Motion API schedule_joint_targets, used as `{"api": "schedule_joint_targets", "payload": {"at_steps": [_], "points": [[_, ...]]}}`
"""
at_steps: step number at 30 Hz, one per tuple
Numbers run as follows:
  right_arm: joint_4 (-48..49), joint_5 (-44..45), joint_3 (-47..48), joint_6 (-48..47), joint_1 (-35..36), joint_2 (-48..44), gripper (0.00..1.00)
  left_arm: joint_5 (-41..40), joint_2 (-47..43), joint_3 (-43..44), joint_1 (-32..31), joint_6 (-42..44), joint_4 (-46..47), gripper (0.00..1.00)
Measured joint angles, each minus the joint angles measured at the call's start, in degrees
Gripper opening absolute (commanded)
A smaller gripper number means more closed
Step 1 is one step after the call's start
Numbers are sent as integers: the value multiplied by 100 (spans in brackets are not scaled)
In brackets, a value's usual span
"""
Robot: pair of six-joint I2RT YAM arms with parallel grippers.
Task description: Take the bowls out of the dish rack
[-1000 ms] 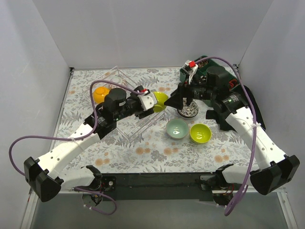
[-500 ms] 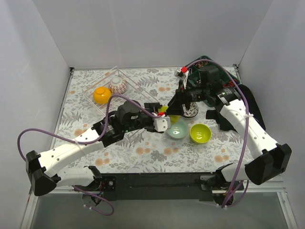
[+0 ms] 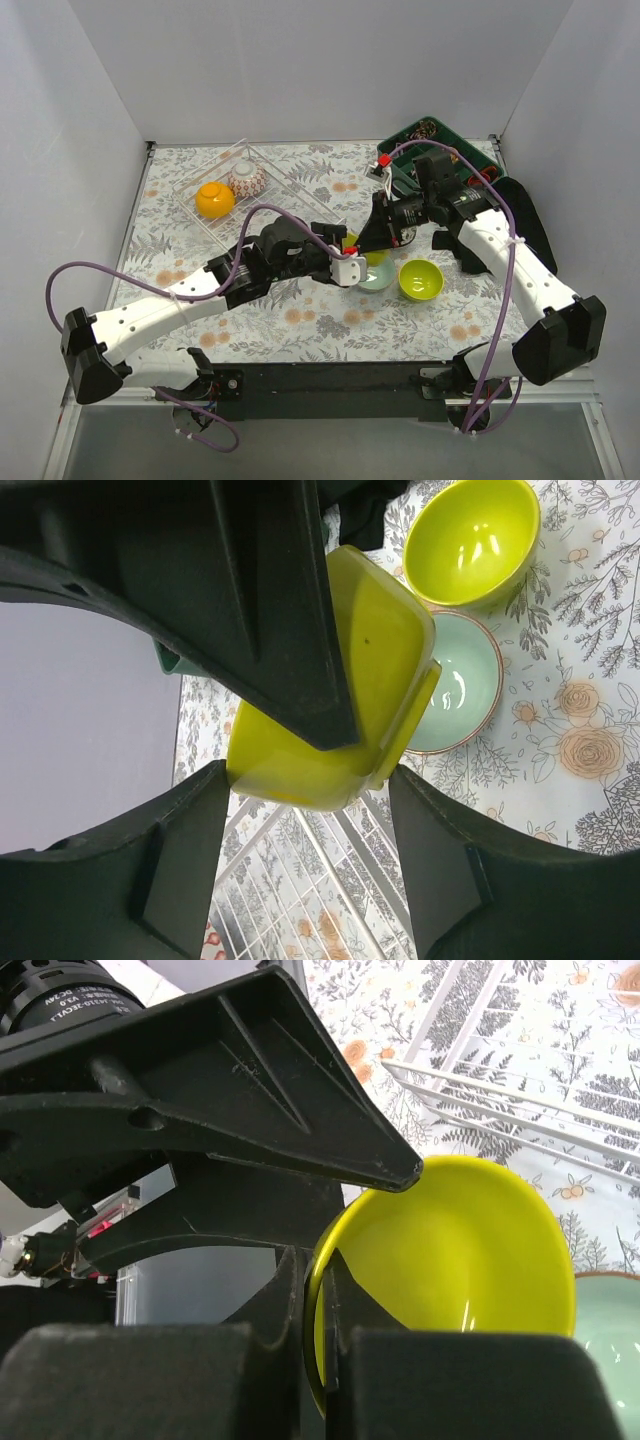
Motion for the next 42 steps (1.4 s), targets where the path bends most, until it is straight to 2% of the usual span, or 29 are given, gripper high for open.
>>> {"api": "schedule_joint_targets", "payload": {"at_steps": [1, 2, 4, 5, 7, 14, 20, 25, 30, 36, 42], "points": [[-63, 4, -4, 13, 2, 0, 1, -2, 26, -4, -4, 31, 7, 55], [-90, 39, -4, 7, 2, 0, 1, -2, 44, -7, -4, 33, 9, 64], [-109, 127, -4, -4, 2, -9, 1, -26, 76, -20, -4, 7, 57, 75], [-111, 179, -9, -46, 11, -26, 1, -57, 85, -37, -2, -50, 92, 87], [-120, 533, -74, -149, 42, -153, 1, -240, 87, -129, 20, -179, 291, 98], [-170, 2601, -640, -223, 76, -881, 1, -756, 109, -546, 162, -1058, 944, 98], [190, 4256, -1757, -170, 76, -1790, 1, -765, 146, -562, 750, -2503, 1241, 98], [623, 5198, -2774, -125, 76, -2282, 1, -1005, 195, -560, 1351, -3724, 1226, 98], [1095, 5766, -3495, -66, 76, -2468, 1, -1443, 271, -470, 1700, -4690, 990, 98], [1674, 6190, -4052, 138, 76, -2551, 10, -1797, 293, -422, 2017, -5490, 636, 98], [2002, 6317, -4218, 411, 76, -2594, 31, -2011, 295, -409, 2221, -5890, 367, 98]]}}
